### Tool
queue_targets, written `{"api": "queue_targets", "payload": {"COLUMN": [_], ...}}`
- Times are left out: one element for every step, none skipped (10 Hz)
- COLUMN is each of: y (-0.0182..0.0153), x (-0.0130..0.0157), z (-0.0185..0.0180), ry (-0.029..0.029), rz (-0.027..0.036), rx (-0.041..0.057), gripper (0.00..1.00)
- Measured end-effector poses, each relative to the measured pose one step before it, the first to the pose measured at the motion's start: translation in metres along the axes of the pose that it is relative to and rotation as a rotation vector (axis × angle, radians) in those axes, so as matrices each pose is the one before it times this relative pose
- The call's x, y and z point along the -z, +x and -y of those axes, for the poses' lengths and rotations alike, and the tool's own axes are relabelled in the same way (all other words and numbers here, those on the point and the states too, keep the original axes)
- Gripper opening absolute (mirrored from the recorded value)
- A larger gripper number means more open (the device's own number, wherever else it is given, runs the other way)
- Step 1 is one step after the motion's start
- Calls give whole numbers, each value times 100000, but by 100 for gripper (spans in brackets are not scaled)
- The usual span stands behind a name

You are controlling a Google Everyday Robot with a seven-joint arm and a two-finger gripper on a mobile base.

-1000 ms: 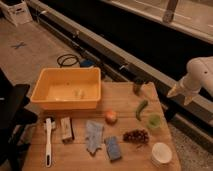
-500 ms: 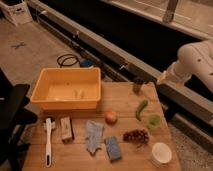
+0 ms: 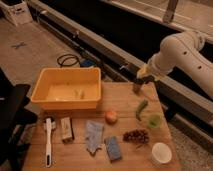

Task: Place banana in plastic cup

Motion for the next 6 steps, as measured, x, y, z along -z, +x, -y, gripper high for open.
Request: {"api": "queue_targets", "payload": {"y": [-14, 11, 21, 1, 34, 283], "x": [36, -22, -47, -2, 53, 178], "z": [-69, 54, 148, 33, -32, 163], "ry": [-12, 25, 103, 67, 25, -223], "rz": [-21, 15, 56, 8, -450, -1971], "rx": [-129, 82, 206, 22, 228, 1468], "gripper": [62, 62, 62, 62, 62, 62]}}
